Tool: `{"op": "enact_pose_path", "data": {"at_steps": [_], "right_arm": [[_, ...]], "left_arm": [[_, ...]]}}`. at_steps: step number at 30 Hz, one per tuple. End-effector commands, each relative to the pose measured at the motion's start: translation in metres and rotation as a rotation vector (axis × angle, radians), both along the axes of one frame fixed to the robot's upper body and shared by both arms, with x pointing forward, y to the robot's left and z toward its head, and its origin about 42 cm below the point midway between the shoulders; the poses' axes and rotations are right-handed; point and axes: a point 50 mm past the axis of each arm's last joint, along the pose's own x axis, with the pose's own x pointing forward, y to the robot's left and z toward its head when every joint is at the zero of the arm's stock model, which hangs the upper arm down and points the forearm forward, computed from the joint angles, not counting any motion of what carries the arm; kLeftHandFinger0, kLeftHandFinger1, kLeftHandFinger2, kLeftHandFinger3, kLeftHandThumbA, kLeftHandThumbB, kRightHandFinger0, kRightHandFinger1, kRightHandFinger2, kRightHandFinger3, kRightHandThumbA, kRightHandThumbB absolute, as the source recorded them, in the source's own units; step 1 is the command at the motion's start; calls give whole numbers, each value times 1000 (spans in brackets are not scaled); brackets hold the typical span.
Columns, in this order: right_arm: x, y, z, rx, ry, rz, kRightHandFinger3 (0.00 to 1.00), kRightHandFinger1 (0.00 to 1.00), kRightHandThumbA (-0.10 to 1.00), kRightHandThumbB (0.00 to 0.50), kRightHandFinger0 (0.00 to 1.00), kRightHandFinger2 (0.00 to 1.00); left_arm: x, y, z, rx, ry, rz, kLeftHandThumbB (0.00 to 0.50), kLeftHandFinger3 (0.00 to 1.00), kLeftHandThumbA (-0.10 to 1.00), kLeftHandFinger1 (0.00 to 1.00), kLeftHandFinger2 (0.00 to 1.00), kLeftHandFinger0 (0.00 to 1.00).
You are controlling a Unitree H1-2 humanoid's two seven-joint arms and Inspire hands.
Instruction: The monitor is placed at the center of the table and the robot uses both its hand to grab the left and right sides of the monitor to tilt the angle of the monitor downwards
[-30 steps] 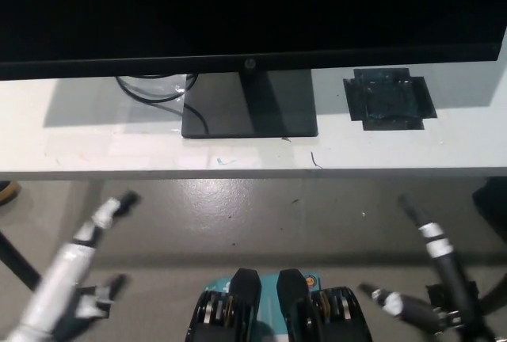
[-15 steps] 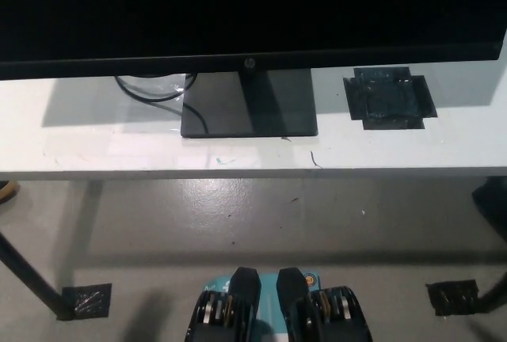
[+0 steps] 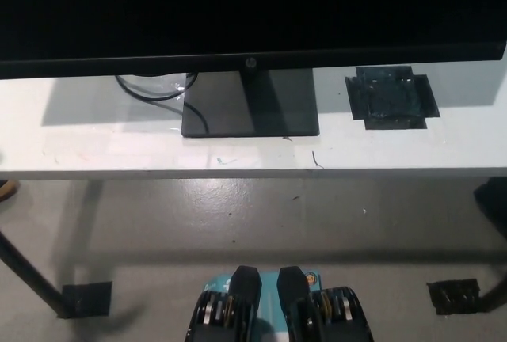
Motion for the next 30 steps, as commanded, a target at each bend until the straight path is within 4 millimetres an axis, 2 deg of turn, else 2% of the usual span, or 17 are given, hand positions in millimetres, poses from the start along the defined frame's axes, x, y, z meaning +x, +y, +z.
{"op": "enact_pose_path", "data": {"at_steps": [1,4,5,6,9,10,11,13,17,18,20,22,23,25,26,27,30], "right_arm": [[36,-9,42,22,80,157,1000,1000,1000,481,1000,1000],[37,-9,42,23,82,164,1000,1000,1000,482,1000,1000],[60,-11,54,31,149,224,1000,1000,1000,454,1000,1000],[67,-11,58,35,164,248,1000,1000,1000,462,1000,1000],[72,-11,61,40,174,272,1000,1000,1000,465,1000,1000],[79,-11,64,57,199,314,1000,1000,1000,493,1000,1000],[93,-9,71,85,250,395,1000,1000,1000,495,1000,1000],[100,-9,74,92,275,423,1000,1000,1000,499,1000,1000],[104,-9,75,95,286,443,1000,1000,1000,500,1000,1000],[117,-7,85,121,362,533,1000,1000,1000,500,1000,1000],[121,-5,91,122,388,571,1000,1000,1000,500,1000,1000],[123,-2,96,144,414,619,1000,1000,1000,500,1000,1000],[125,0,102,151,435,666,1000,1000,961,500,1000,1000],[125,-1,102,152,437,670,1000,1000,958,500,1000,1000],[127,3,112,149,465,748,1000,1000,869,500,1000,1000],[129,2,114,143,478,771,1000,1000,842,500,1000,1000],[131,2,115,139,483,783,1000,1000,838,500,1000,1000]], "left_arm": [[25,17,36,98,85,57,462,1000,952,1000,1000,1000],[26,17,36,99,86,57,463,1000,951,1000,1000,1000],[46,25,46,136,160,81,452,1000,980,1000,1000,1000],[51,27,48,138,174,82,444,1000,963,1000,1000,1000],[55,28,49,131,182,76,444,1000,951,1000,1000,1000],[61,31,50,132,196,79,435,1000,960,1000,1000,1000],[74,37,51,113,235,80,425,1000,959,1000,1000,1000],[82,39,51,83,262,70,402,1000,954,1000,1000,1000],[87,41,51,73,273,64,392,1000,948,1000,1000,1000],[106,42,47,55,293,24,391,1000,960,1000,1000,1000],[113,42,47,65,312,25,405,1000,995,1000,1000,1000],[112,43,48,79,316,36,379,1000,1000,1000,1000,1000],[114,43,48,85,324,37,371,1000,1000,1000,1000,1000],[114,44,49,86,325,36,370,1000,1000,1000,1000,1000],[117,44,50,95,343,42,399,1000,1000,1000,1000,1000],[119,43,50,102,348,48,406,1000,1000,1000,1000,1000],[120,43,50,102,351,49,408,1000,1000,1000,1000,1000]]}}
